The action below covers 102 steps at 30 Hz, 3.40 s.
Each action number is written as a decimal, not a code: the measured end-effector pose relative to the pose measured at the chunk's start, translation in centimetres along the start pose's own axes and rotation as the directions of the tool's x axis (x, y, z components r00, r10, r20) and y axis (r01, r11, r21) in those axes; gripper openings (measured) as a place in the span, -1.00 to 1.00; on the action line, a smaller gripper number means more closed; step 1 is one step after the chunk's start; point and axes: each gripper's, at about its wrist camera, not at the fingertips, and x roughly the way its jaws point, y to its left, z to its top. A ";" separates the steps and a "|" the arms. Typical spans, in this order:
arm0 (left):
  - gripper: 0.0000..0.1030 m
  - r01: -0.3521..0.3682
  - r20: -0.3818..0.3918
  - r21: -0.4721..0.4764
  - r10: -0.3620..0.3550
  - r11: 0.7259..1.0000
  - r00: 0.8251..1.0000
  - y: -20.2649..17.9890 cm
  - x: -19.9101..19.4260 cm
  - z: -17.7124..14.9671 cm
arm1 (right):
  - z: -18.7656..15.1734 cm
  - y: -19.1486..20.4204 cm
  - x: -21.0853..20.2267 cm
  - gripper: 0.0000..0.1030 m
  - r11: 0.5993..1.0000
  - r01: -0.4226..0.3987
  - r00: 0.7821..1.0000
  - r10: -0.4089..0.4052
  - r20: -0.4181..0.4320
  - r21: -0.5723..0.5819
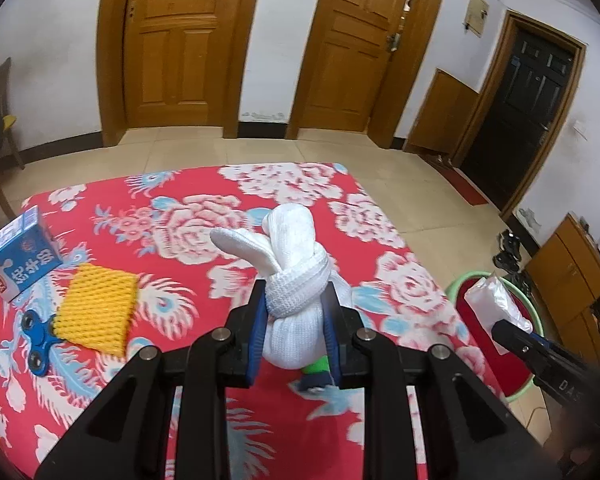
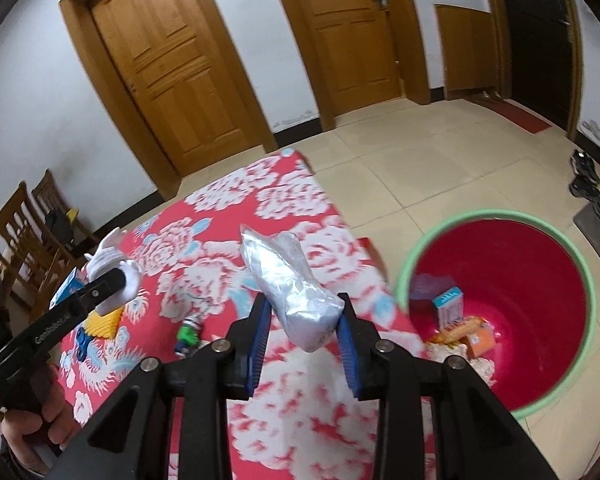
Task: Collect trash
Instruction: 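Carry the plastic bag over the bucket with the right tool while the left tool carries the glove toward it, then open both tools over the red bucket to drop the glove and plastic bag, then grasp the yellow foam net with the left tool while the right tool approaches the green toy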
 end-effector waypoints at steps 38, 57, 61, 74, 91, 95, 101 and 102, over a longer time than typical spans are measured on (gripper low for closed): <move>-0.50 0.219 -0.175 0.261 -0.177 0.940 0.968 -16.9 4.3 -3.8 | -3.8 -16.7 -2.1 -0.27 0.935 0.140 0.989 -0.144 -0.012 0.327; -0.22 0.317 -0.233 0.329 -0.249 0.890 0.940 -21.9 6.5 -4.8 | -4.3 -19.7 -2.2 -0.06 0.908 0.139 0.989 -0.149 -0.007 0.395; -0.22 0.317 -0.238 0.323 -0.248 0.892 0.939 -21.9 6.4 -4.8 | -4.3 -19.8 -2.3 0.01 0.905 0.136 0.989 -0.147 -0.004 0.403; -0.22 0.264 -0.209 0.257 -0.213 0.930 0.954 -18.3 4.9 -4.1 | -4.1 -18.5 -3.0 0.25 0.912 0.119 0.991 -0.136 0.014 0.393; -0.22 0.139 -0.162 0.147 -0.115 0.979 0.980 -10.9 1.9 -3.8 | -3.8 -13.5 -3.9 0.36 0.943 0.067 0.996 -0.084 0.040 0.325; -0.22 0.100 -0.156 0.115 -0.081 0.988 0.984 -8.8 1.4 -4.0 | -4.0 -12.0 -3.7 0.40 0.951 0.045 0.998 -0.057 0.031 0.307; -0.22 0.044 -0.139 0.064 -0.035 0.997 0.990 -5.3 0.7 -3.9 | -4.1 -9.6 -3.1 0.46 0.963 0.020 1.000 -0.026 0.018 0.270; -0.22 0.034 -0.134 0.056 -0.026 0.998 0.991 -4.6 0.5 -3.8 | -4.1 -9.2 -2.9 0.47 0.964 0.017 1.000 -0.021 0.014 0.266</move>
